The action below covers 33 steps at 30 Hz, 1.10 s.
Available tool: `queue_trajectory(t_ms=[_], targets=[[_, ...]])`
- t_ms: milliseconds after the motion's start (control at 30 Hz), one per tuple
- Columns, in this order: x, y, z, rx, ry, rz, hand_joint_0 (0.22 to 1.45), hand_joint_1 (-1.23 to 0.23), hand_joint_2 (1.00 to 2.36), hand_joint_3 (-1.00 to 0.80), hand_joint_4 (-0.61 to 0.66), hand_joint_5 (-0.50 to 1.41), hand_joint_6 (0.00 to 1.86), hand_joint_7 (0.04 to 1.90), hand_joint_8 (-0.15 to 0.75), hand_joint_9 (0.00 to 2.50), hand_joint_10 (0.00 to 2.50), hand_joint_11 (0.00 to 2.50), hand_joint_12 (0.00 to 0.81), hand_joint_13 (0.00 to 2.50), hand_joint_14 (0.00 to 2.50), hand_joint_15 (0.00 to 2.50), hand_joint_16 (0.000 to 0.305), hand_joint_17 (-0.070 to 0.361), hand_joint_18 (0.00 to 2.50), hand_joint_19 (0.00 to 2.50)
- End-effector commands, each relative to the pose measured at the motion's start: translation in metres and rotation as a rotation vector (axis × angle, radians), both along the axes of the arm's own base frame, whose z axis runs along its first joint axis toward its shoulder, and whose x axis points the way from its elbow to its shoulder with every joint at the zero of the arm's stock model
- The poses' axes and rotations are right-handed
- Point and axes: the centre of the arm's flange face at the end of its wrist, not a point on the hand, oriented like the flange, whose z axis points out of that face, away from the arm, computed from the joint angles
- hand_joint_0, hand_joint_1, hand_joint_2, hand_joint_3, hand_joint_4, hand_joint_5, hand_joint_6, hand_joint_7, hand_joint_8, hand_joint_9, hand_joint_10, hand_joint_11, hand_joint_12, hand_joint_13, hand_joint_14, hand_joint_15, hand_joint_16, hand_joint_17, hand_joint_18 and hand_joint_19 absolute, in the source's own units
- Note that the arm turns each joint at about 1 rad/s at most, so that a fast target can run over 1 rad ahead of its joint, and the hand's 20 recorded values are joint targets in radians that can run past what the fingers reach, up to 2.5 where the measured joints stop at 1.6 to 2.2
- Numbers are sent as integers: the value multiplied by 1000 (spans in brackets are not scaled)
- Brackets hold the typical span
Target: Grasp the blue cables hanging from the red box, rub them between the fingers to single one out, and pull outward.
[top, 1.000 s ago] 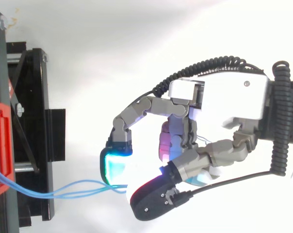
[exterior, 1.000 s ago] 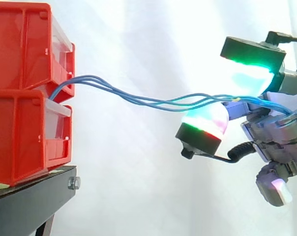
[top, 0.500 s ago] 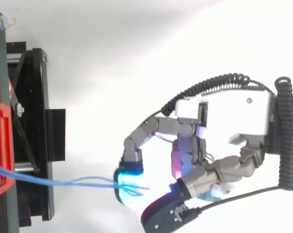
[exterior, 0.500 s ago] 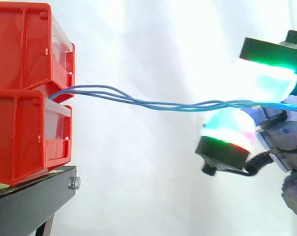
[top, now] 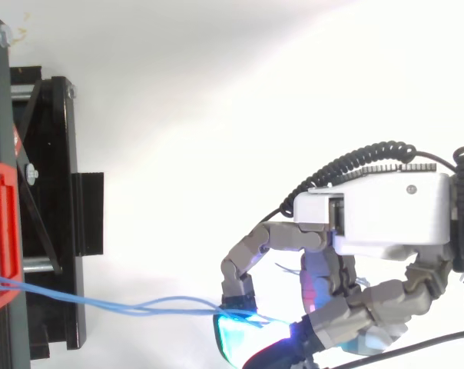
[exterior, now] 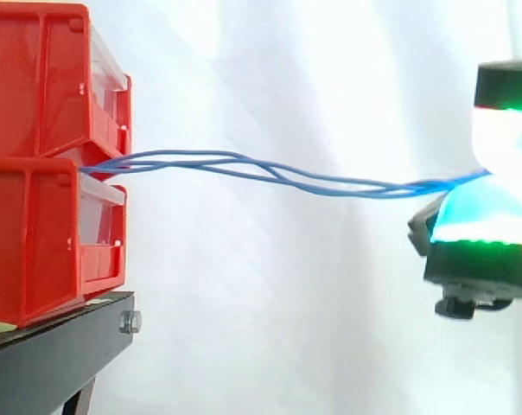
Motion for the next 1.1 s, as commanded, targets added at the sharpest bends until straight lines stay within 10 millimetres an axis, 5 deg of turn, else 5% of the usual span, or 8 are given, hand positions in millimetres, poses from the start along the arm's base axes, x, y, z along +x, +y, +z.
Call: queue_trajectory(t_ms=[0,467,1067], targets=[[2,-4,16,0,3,-5,620,-699,1019,-247,55,-199,874,1007,234,1743,10,1501,306,1762,29,1388,49,111,943,742],[12,-27,45,-11,-58,-36,521,-696,1000,-500,113,-206,857,944,261,1677,12,1443,332,1706,29,1323,53,120,937,718],[13,-41,30,-120,-81,-57,483,-606,1000,-500,131,-208,837,928,272,1651,13,1385,352,1702,28,1272,57,128,949,710]])
